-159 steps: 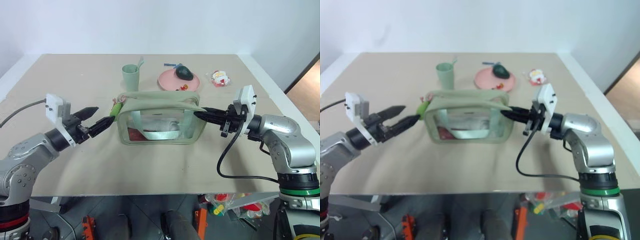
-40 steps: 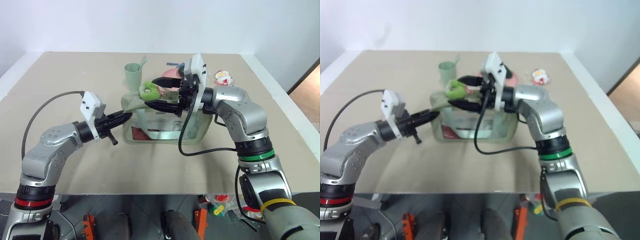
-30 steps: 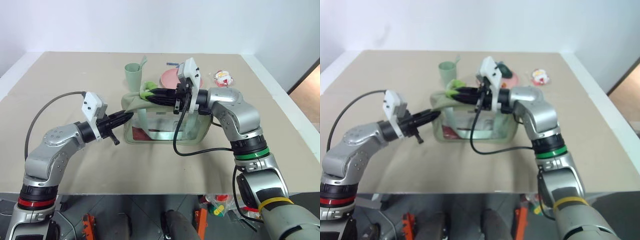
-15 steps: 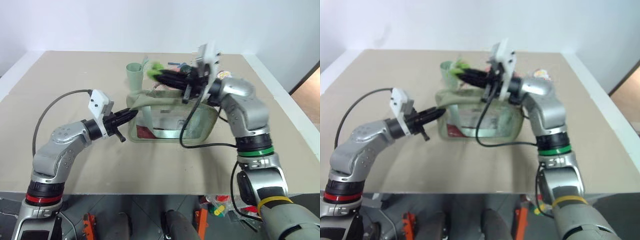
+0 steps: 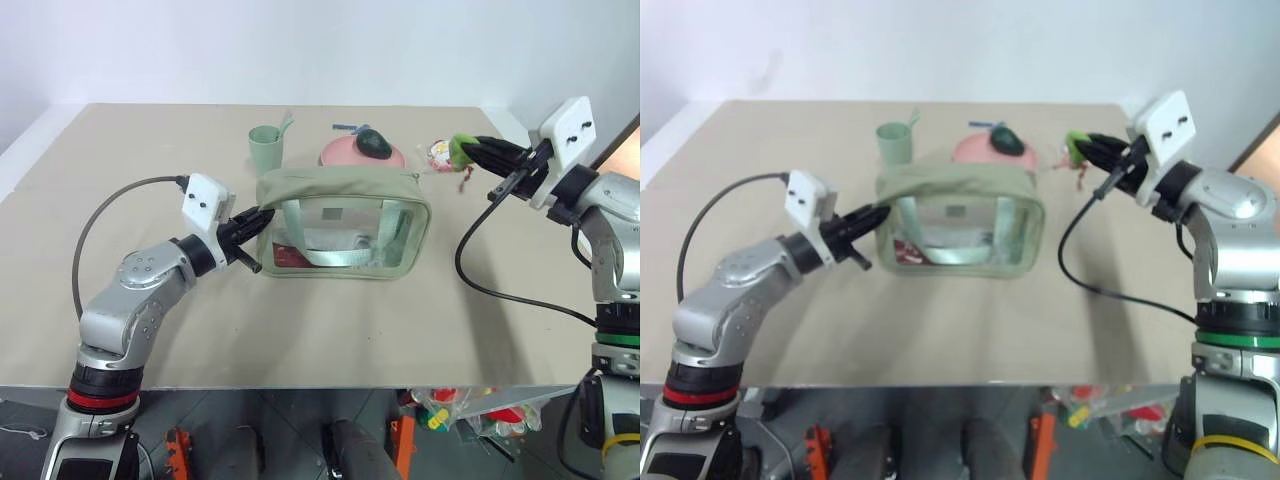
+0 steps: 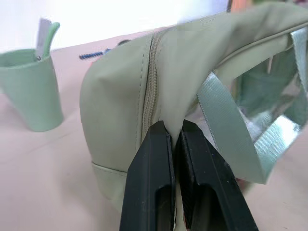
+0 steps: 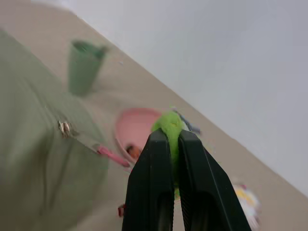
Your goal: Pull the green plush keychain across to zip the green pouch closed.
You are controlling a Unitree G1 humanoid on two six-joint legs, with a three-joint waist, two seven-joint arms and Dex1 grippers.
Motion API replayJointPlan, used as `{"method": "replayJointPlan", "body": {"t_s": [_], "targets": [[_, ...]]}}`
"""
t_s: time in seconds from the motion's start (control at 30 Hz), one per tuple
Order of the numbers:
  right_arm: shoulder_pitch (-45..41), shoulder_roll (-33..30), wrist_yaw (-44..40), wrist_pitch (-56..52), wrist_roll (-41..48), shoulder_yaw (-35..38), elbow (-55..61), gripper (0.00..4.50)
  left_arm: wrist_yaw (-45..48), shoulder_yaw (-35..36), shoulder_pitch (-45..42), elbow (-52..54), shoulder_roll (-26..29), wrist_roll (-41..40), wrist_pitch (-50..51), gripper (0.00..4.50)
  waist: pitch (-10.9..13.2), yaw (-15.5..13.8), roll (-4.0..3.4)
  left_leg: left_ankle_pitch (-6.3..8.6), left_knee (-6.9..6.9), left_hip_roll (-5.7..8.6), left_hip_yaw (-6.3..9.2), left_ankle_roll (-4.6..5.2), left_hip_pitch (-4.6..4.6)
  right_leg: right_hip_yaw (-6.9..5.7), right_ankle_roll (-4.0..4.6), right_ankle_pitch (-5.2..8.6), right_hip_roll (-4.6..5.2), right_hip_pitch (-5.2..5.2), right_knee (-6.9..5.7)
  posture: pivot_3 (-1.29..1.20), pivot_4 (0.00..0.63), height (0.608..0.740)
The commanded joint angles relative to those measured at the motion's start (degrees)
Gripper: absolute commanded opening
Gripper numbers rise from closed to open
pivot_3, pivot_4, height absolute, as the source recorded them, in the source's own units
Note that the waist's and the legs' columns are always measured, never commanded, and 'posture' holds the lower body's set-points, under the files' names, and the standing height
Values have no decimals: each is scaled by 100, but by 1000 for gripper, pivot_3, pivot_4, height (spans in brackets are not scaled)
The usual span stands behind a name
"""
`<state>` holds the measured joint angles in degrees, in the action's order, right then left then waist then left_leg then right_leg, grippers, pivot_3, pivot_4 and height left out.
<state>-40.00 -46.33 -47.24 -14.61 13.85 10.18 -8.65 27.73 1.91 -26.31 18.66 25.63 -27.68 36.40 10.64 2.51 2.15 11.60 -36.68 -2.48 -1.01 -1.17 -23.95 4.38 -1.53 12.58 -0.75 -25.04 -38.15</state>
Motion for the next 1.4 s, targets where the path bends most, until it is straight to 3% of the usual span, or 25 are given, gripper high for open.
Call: {"method": "replayJointPlan", "body": {"t_s": [0.03, 0.2, 0.4, 0.6, 0.7, 0.73, 1.1, 1.4], "targets": [[553, -153, 442, -458, -202, 161, 621, 107, -210, 87, 89, 169, -13, 204, -134, 0, 0, 2, 1, -3, 1, 0, 2, 2, 0, 0, -1, -1, 0, 1, 0, 0, 150, 740], [1402, 280, 737, -1026, -376, -524, 1459, 107, -233, 13, 140, 193, -64, 273, -164, 0, -2, 30, -1, -4, 2, -4, -4, 0, 13, 8, -2, -4, -6, 5, -2, 0, 150, 740], [1622, 773, 1066, -455, -919, -1087, 890, 107, -220, -47, 20, 63, -107, 396, -233, 0, -1, 26, -1, -23, 2, -4, -11, -16, 24, 18, 1, -24, -13, 12, -1, 0, 150, 740], [1449, 958, 1195, 117, -1060, -1033, 346, 107, -49, -112, 39, 11, 25, 524, -251, 0, -2, 32, 1, -29, 3, -4, -37, -13, 63, 38, 4, -29, -14, 38, 0, 0, 150, 740], [1277, 1053, 1249, -32, -676, -592, 115, 107, 42, 97, 80, 35, -33, 219, -98, 0, -2, 32, 1, -29, 4, -6, -38, -13, 71, 40, 16, -22, -17, 47, 0, 0, 150, 740], [1230, 1059, 1246, -71, -563, -455, 95, 738, 60, 159, 73, 40, -37, 146, -72, 772, -2, 30, 1, -29, 4, -6, -38, -13, 71, 40, 15, -23, -17, 48, 0, 0, 150, 740], [1382, 339, 17, -1083, 1247, 590, 1552, 4495, 1300, 906, 44, 26, 851, -718, -134, 4482, -1, 28, 2, -25, 25, -11, -36, -8, 64, 37, 1, -24, -21, 37, 8, 0, 150, 740], [2304, -339, -708, -2619, 2815, 984, 2867, 4495, 2256, 983, 699, 233, 1556, -794, -377, 4482, -1, 30, 2, -23, 24, -12, -39, -8, 64, 36, 28, -4, -15, 37, 10, 0, 150, 740]]}}
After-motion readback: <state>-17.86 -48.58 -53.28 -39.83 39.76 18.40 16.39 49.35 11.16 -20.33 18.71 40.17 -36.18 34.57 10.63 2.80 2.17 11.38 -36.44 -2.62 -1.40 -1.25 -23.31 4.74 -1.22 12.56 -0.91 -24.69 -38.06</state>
